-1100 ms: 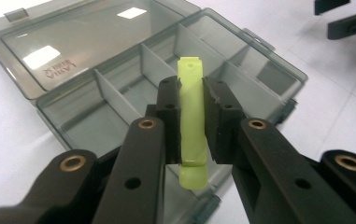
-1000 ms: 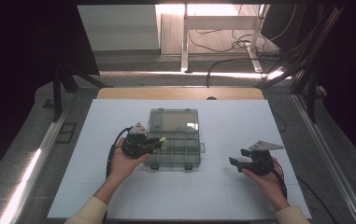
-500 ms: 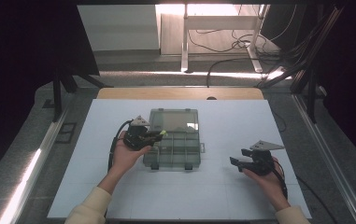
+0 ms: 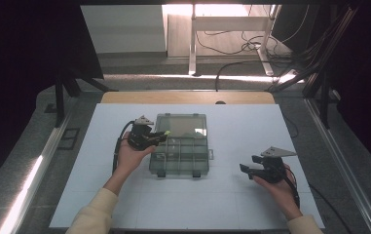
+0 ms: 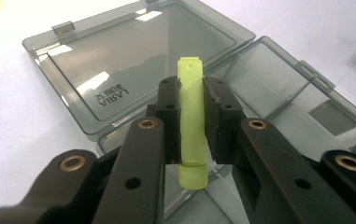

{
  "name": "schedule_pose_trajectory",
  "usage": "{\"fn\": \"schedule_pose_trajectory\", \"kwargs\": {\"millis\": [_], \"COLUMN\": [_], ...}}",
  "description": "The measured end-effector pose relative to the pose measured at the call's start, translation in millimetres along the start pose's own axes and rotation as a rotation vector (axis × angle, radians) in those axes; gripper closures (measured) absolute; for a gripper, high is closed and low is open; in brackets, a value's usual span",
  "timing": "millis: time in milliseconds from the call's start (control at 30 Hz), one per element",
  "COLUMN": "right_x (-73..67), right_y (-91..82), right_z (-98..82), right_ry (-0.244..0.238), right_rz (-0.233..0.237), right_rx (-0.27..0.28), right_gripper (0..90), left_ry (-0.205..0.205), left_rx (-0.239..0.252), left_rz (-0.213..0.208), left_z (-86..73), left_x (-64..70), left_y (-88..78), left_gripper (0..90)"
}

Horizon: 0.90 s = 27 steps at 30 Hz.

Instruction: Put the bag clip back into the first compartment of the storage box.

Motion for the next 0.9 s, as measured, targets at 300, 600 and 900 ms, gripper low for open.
{"fn": "schedule_pose_trajectory", "kwargs": {"millis": [300, 600, 900], "right_x": [0.2, 0.0, -0.1], "right_y": [0.1, 0.4, 0.7], "right_z": [-0.4, -0.5, -0.6], "right_ry": [0.0, -0.003, -0.005], "right_rz": [-0.001, 0.003, 0.004], "right_rx": [-0.002, -0.003, -0.005], "right_gripper": [33.5, 33.5, 33.4], "left_ry": [-0.034, -0.034, -0.034], "left_rx": [-0.002, -0.008, -0.016], "left_rz": [0.012, 0.017, 0.024], "left_z": [-1.4, -2.6, -6.6], "left_x": [-12.3, -14.0, -15.2], "left_y": [3.6, 4.1, 4.3], "left_gripper": [77.9, 77.9, 77.6]}}
Point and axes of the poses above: each handheld gripper's, and its own axes: y roughly forward along the jaws, z roughly out of its top, x roughly to its right, the point moved 3 cm from there along y, roughly forward along the jaws, and after that the axes turned 14 degrees about -y, right-handed, at the moved point
